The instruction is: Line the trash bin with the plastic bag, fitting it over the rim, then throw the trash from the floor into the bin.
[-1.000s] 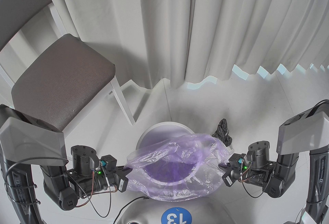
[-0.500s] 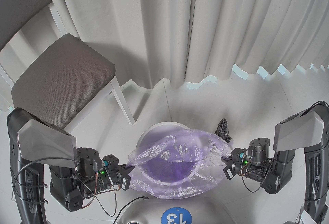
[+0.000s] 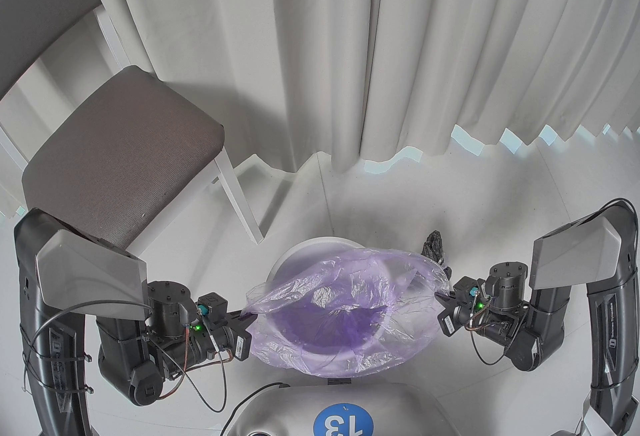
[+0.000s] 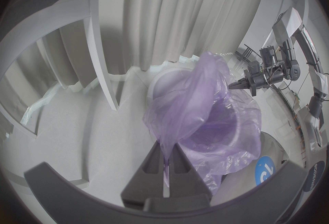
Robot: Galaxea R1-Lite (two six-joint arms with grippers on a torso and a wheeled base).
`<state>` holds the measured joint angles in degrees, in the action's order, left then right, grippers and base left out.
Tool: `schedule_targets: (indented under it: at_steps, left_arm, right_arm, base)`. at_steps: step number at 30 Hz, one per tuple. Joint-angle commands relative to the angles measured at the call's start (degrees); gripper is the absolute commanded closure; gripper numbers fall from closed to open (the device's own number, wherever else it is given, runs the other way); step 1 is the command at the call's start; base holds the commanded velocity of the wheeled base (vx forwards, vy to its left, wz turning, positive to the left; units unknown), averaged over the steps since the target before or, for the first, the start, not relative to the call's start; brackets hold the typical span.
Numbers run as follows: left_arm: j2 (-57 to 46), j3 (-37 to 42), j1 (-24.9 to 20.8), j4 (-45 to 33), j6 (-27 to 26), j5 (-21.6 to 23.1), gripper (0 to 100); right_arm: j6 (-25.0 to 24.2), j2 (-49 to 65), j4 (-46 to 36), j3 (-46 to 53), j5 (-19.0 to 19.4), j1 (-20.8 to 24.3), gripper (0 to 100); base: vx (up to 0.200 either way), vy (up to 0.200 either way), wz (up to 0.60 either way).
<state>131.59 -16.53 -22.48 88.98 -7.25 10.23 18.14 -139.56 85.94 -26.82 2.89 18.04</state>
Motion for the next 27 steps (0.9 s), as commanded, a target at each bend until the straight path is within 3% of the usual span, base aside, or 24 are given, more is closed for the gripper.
schedule_targets:
  at_steps: [1,27]
  left_arm:
    - [-0.28,0.18,0.24,0.93,-0.04,-0.03,100]
    - [0.25,3.35,-0.02,0.93,-3.29,0.49,100]
  right_arm:
    - [0.05,-0.54,0.01,-0.25,0.01,-0.29,100]
    - [0.49,-1.86,1.86,0.63,0.01,0.41,100]
  base:
    - [0.0,0.0,0.0]
    - [0.0,0.0,0.0]
